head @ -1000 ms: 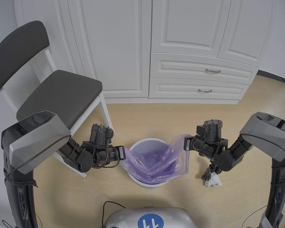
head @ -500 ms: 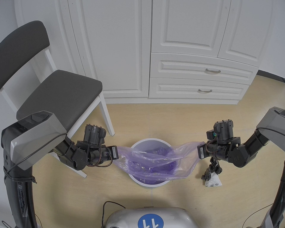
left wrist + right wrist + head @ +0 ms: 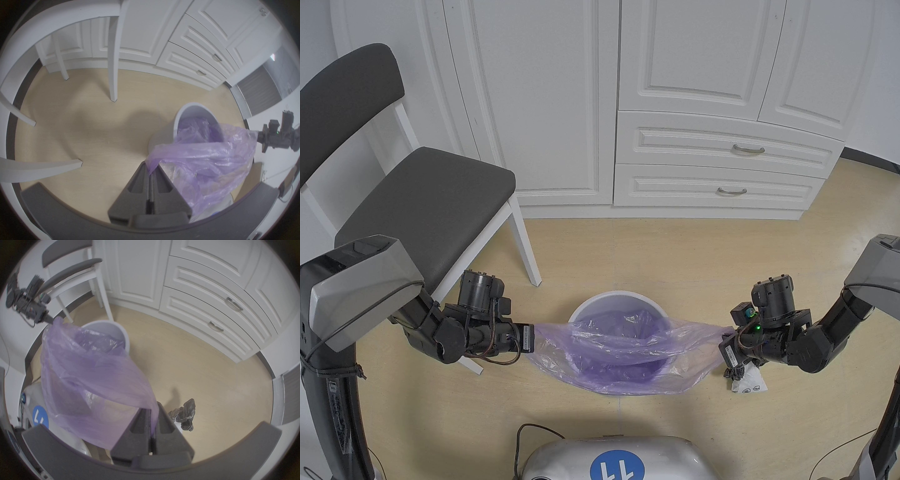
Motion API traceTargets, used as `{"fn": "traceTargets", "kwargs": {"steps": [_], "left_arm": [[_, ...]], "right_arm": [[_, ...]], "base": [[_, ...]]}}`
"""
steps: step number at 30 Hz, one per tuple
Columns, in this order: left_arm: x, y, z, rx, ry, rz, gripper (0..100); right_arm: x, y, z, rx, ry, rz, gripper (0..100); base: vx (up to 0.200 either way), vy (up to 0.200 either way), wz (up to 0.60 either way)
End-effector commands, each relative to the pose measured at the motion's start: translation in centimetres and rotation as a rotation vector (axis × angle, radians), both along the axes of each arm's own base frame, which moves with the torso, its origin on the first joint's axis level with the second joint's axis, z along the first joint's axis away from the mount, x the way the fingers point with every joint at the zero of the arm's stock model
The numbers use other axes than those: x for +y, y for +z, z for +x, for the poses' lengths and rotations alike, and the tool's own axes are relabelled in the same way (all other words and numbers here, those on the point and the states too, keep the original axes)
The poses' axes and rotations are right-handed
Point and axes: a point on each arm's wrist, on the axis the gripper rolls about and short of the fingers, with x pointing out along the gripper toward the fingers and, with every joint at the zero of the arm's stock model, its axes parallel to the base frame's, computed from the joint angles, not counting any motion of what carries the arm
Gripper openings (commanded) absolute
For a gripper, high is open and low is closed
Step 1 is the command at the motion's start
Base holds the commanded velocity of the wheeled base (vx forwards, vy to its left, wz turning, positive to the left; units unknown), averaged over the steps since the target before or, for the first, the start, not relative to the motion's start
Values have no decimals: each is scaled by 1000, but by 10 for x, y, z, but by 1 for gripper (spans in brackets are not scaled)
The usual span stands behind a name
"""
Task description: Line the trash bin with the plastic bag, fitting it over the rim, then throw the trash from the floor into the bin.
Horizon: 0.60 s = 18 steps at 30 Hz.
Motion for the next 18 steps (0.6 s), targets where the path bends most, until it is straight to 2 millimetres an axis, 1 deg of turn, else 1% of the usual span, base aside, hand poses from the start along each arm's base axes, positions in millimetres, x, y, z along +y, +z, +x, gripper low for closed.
{"fn": "traceTargets", "kwargs": {"steps": [1, 5, 10, 15, 18], "left_arm": [[16, 4, -7, 7, -25, 11, 0], [18, 4, -10, 12, -30, 19, 0], [19, 5, -11, 18, -38, 16, 0], [28, 13, -16, 40, -81, 21, 0], [34, 17, -19, 52, -104, 30, 0]], "right_arm": [[-2, -4, -9, 25, 39, -31, 0], [-1, -4, -13, 33, 59, -27, 0], [1, 5, -21, 28, 75, -25, 0], [-2, 14, -30, 63, 102, -48, 0], [-3, 13, -36, 106, 145, -56, 0]], "base": [[0, 0, 0], [0, 0, 0], [0, 0, 0], [0, 0, 0], [0, 0, 0]]}}
